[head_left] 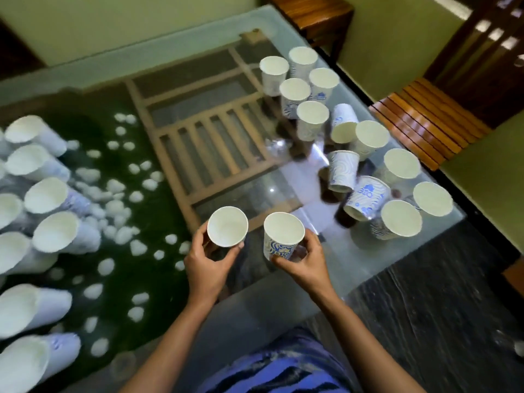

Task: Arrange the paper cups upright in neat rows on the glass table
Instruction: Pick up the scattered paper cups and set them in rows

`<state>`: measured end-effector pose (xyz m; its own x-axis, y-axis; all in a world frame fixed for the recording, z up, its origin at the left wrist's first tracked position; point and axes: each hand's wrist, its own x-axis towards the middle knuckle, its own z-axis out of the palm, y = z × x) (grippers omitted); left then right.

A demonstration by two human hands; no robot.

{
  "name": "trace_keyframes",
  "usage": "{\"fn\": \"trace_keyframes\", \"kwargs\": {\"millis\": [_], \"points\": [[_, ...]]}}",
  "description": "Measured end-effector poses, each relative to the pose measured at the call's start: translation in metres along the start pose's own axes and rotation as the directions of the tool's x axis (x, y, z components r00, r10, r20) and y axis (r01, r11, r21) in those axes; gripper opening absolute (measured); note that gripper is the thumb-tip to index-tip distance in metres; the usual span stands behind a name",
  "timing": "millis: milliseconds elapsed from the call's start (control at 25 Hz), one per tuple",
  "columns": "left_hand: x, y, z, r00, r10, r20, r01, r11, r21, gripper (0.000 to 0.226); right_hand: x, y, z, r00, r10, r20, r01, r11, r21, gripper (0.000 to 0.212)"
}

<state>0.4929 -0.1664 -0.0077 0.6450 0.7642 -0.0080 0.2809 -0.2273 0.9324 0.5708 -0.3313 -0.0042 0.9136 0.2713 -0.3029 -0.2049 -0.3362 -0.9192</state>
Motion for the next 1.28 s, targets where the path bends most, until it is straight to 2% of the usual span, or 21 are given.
{"fn": "trace_keyframes", "kwargs": {"millis": [240, 360, 520, 680, 840, 1120, 1280], "points": [[-0.035, -0.038, -0.093, 0.945, -0.083, -0.317, 0.105, 0.993, 0.054, 0.068, -0.003, -0.017, 0.082, 0.947, -0.121, 0.299, 0.174, 0.972, -0.159, 0.071], [-0.050, -0.052, -0.126, 0.880, -0.146, -0.452, 0.159, 0.987, -0.008, 0.067, -0.006, -0.025, 0.131, 0.872, -0.150, 0.466, 0.266, 0.944, -0.193, 0.072], [-0.067, -0.068, -0.148, 0.826, -0.135, -0.548, 0.158, 0.987, -0.004, 0.069, -0.014, -0.042, 0.187, 0.752, -0.195, 0.630, 0.403, 0.892, -0.206, 0.072], [-0.075, -0.078, -0.160, 0.790, -0.159, -0.592, 0.174, 0.984, -0.033, 0.069, -0.018, -0.059, 0.231, 0.635, -0.244, 0.733, 0.531, 0.827, -0.185, 0.070], [-0.074, -0.077, -0.162, 0.781, -0.170, -0.601, 0.187, 0.982, -0.035, 0.069, -0.019, -0.064, 0.260, 0.586, -0.247, 0.771, 0.548, 0.823, -0.153, 0.070], [-0.080, -0.083, -0.164, 0.798, -0.252, -0.547, 0.234, 0.967, -0.105, 0.076, -0.022, -0.059, 0.271, 0.570, -0.264, 0.778, 0.560, 0.818, -0.133, 0.070], [-0.085, -0.084, -0.165, 0.810, -0.280, -0.514, 0.250, 0.960, -0.129, 0.077, -0.025, -0.057, 0.258, 0.601, -0.253, 0.758, 0.520, 0.844, -0.131, 0.074]]}}
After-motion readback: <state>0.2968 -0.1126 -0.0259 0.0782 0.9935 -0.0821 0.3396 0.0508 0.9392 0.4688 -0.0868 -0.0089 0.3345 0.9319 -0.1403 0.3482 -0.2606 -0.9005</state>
